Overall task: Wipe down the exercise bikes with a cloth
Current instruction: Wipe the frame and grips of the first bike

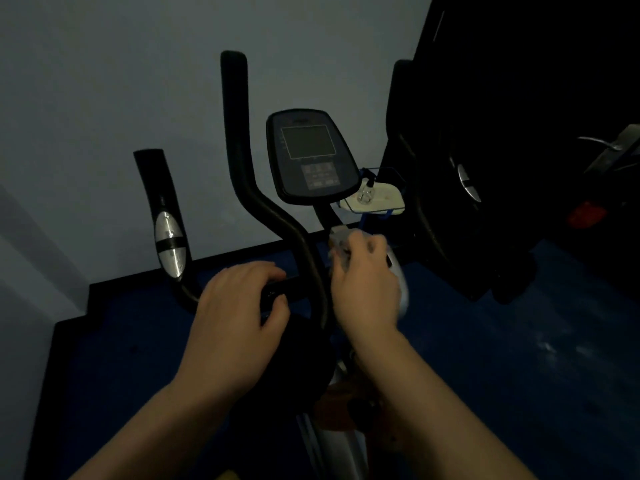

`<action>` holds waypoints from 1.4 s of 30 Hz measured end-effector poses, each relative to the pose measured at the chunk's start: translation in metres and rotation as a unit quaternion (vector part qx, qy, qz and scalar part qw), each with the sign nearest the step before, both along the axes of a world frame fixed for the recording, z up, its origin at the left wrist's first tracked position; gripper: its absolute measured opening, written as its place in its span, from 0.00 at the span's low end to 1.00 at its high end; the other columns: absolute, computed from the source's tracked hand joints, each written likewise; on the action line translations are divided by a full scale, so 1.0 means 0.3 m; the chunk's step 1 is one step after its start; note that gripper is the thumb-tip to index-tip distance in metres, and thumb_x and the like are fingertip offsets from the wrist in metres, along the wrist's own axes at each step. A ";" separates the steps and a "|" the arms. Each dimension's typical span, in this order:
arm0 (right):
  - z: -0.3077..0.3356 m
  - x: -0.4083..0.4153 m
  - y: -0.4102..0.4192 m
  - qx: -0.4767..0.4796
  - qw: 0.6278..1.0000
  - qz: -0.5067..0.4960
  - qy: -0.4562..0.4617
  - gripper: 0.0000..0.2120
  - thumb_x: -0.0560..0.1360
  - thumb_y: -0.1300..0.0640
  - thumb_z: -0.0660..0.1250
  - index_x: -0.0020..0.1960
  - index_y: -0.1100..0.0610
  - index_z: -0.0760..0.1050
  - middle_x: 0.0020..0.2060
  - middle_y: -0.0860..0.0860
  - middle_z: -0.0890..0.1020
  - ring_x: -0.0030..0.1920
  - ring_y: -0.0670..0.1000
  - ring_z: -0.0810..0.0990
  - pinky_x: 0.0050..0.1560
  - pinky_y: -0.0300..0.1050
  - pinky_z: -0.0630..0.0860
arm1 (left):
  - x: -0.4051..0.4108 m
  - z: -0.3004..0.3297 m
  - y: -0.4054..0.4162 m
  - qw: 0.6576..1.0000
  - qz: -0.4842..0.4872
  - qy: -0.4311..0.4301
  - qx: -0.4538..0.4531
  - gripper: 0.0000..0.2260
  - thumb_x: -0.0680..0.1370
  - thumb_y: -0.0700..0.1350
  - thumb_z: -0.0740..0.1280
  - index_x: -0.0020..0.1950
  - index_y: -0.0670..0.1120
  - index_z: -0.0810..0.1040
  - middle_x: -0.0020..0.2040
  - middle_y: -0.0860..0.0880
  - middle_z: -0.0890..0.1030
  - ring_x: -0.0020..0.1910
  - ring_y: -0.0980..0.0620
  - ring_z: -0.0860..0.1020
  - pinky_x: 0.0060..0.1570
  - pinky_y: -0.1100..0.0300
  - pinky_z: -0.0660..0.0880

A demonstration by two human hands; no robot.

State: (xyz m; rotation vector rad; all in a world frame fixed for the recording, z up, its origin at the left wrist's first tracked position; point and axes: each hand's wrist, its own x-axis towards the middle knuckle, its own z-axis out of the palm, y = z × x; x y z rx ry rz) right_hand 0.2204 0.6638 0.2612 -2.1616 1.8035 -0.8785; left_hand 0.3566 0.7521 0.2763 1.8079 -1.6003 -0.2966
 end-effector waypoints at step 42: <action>0.168 0.167 0.015 0.091 0.904 0.405 0.101 0.19 0.68 0.56 0.74 0.50 0.42 0.68 0.46 0.40 0.76 0.46 0.41 0.76 0.43 0.39 0.74 | 0.389 -0.098 -0.007 0.992 -0.021 0.072 -0.105 0.19 0.82 0.43 0.57 0.73 0.53 0.66 0.73 0.58 0.65 0.73 0.62 0.60 0.72 0.67 0.56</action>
